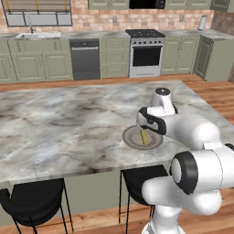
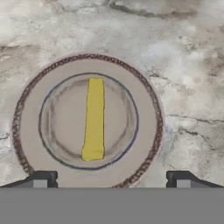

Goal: Retrieve the butter from the fridge and place it on a plate on the dining table. Then retrieve the butter knife by the fridge and place it near the plate.

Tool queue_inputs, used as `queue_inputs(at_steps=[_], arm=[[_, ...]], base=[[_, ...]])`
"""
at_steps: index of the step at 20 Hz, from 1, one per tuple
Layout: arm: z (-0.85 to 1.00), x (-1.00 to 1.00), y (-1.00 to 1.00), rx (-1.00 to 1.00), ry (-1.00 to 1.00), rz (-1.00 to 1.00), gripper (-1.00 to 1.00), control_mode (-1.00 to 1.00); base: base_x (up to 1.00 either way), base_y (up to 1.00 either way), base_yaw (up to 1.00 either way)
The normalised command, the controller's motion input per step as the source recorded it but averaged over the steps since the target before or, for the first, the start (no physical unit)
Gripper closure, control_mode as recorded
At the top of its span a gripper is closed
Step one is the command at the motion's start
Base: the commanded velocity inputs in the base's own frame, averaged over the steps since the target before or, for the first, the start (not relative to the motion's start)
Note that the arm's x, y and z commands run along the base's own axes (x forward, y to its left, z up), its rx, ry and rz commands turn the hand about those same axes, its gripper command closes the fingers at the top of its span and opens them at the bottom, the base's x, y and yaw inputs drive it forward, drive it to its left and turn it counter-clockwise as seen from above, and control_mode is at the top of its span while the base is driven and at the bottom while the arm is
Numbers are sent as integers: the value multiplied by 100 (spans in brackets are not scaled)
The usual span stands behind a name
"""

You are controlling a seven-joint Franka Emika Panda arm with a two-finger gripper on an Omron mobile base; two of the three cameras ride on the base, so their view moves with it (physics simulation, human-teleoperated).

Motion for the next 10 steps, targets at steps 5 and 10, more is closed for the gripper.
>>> queue_inputs(at_steps=[5,10], arm=[[83,-100,-13,1,16,0,-100,-100],[79,-100,-1,4,12,0,-100,-100]], base=[[0,0,0],[0,0,0]])
